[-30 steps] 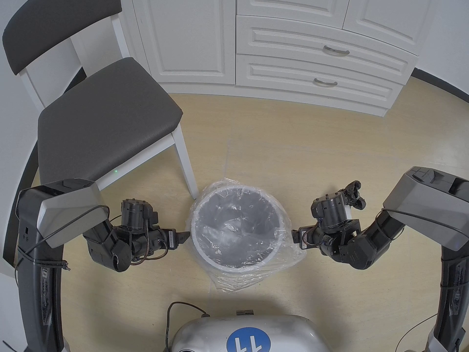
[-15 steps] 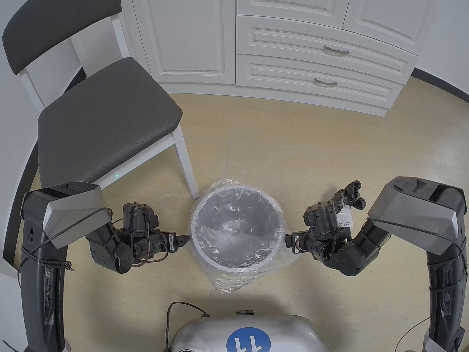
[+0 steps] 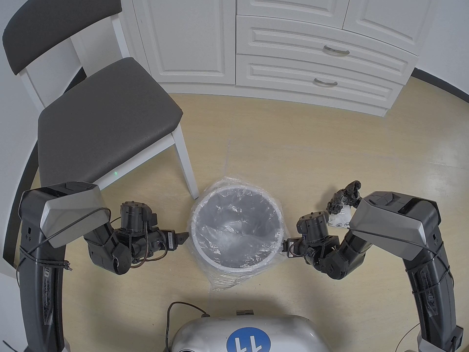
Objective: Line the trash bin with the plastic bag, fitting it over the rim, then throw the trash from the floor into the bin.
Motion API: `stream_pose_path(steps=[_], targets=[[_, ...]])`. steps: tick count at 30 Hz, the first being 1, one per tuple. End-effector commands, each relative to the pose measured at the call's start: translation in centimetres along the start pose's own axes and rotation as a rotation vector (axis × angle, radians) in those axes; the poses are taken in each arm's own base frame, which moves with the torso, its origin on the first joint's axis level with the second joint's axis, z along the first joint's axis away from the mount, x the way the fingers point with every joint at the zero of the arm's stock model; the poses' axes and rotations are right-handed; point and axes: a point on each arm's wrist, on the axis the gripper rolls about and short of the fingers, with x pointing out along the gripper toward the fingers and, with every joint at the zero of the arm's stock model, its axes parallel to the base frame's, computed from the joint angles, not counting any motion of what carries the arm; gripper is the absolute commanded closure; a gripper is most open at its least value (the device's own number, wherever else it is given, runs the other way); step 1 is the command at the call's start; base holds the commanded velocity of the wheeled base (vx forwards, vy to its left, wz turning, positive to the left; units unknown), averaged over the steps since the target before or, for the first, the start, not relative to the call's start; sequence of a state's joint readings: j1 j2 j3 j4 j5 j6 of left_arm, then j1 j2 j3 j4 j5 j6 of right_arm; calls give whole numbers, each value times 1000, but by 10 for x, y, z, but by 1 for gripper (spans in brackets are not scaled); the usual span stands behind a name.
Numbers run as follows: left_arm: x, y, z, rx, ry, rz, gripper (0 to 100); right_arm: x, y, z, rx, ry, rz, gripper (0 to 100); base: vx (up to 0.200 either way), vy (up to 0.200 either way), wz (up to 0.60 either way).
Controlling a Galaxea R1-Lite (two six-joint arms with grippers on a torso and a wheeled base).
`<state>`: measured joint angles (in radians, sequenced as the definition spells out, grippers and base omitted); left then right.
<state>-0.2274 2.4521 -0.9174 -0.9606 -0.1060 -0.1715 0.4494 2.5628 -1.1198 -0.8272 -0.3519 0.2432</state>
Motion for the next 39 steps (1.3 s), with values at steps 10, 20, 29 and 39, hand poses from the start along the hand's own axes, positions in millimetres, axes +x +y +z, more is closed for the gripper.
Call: stream_pose_path(steps=[10, 20, 29, 39], targets=[[-12, -2, 8, 7, -17, -2, 0, -52, -15, 29, -87, -31, -11, 0, 0, 0, 0], [-31, -4, 20, 49, -43, 1, 0, -136, -13, 78, -118, -178, 55, 0, 0, 0, 0], [-66, -7, 27, 134, -57, 5, 0, -144, 62, 104, -224, -176, 20, 0, 0, 0, 0], [-106, -14, 39, 210, -108, -1, 0, -118, 105, 94, -343, -51, -44, 0, 0, 0, 0]])
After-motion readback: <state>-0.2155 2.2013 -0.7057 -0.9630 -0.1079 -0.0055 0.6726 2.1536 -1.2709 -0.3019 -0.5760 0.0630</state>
